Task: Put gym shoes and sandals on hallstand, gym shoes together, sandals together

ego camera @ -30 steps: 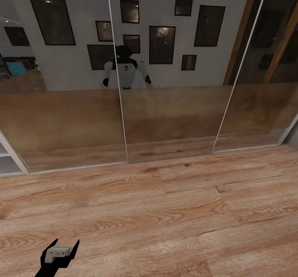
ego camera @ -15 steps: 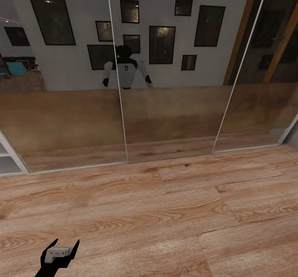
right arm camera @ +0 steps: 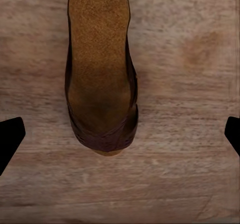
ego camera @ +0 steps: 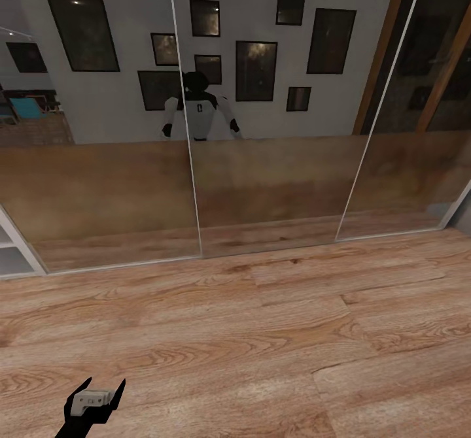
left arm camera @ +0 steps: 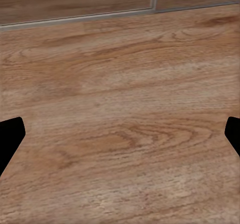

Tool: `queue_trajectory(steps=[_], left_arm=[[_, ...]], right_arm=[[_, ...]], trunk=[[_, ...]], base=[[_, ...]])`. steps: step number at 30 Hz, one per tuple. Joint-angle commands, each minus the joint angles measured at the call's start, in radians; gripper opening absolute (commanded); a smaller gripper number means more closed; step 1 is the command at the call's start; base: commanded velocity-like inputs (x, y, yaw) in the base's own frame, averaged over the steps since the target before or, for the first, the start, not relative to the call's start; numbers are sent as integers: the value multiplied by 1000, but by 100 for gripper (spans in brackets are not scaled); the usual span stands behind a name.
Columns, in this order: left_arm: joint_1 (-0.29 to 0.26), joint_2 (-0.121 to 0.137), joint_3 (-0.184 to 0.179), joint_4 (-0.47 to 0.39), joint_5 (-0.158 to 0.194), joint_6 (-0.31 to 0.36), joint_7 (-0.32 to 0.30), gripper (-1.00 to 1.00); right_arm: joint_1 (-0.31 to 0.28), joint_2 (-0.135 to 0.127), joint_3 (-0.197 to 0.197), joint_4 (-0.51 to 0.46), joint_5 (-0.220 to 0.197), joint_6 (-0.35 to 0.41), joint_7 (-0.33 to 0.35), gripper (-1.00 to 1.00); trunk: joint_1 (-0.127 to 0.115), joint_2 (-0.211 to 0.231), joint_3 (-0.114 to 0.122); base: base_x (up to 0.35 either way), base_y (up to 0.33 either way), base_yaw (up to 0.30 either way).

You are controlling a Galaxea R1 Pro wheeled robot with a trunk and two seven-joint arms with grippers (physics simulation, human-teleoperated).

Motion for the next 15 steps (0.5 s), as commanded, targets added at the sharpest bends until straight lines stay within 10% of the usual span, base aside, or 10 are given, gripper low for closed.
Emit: queue_trajectory(steps=[1,15], left_arm=[[0,0,0,0,0,0,0,100],[0,0,0,0,0,0,0,100]], right_arm=[[0,0,0,0,5,1,-12,100],[0,0,1,-1,13,0,-35,100]], trunk=[[0,0,0],[0,0,0]], base=[[0,0,0],[0,0,0]])
